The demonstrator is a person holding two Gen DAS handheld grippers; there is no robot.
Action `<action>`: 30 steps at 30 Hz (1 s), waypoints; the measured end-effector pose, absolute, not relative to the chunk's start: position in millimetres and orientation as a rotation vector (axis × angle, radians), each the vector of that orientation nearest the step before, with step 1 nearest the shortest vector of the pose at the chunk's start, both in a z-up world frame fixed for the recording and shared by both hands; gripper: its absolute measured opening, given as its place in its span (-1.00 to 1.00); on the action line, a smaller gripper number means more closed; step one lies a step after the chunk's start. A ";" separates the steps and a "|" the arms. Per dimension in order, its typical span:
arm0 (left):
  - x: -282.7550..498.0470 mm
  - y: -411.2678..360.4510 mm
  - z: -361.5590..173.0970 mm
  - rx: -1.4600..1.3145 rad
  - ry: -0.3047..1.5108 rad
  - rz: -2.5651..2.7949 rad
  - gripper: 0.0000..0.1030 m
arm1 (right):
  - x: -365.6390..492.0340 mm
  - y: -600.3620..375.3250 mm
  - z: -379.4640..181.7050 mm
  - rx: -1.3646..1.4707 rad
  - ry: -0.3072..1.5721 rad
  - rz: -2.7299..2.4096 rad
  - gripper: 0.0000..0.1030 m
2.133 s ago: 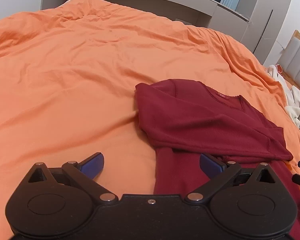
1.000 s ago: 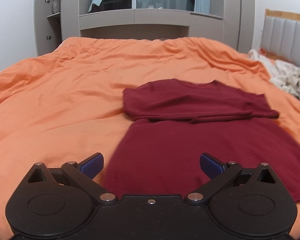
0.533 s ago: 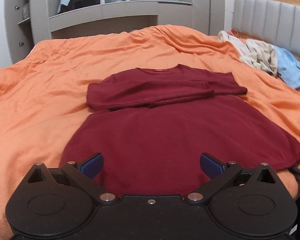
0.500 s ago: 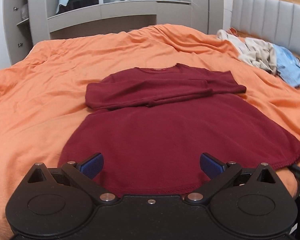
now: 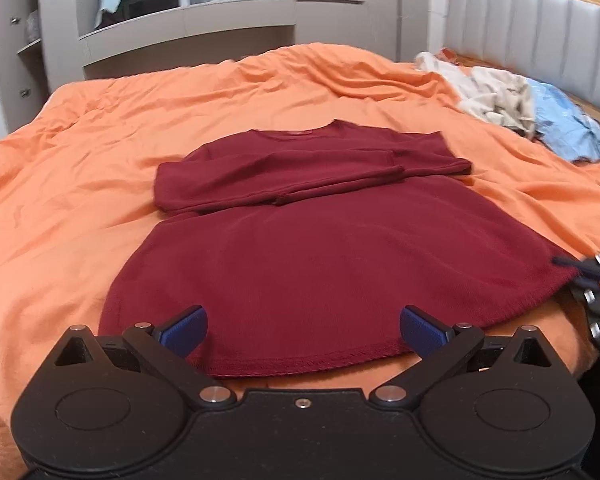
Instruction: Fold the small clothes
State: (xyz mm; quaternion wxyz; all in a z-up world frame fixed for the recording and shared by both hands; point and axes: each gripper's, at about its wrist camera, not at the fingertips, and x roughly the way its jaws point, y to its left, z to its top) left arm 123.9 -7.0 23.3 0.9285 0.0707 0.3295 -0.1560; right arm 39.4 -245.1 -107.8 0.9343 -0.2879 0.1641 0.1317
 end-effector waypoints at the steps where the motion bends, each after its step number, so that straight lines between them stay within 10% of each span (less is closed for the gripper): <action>1: 121.2 -7.6 23.7 0.152 0.665 -0.343 0.99 | 41.8 -248.0 -103.7 -0.557 0.330 0.265 -0.86; 20: 137.2 -18.3 14.6 0.326 0.648 -0.187 0.82 | 57.6 -273.1 -70.0 -0.324 0.257 0.239 -0.87; 26: 149.2 8.2 18.3 0.327 0.640 -0.056 0.52 | 56.4 -277.6 -63.4 -0.288 0.233 0.217 -0.87; 30: 153.2 23.6 22.3 0.275 0.643 -0.037 -0.13 | 54.6 -278.6 -64.2 -0.282 0.237 0.213 -0.87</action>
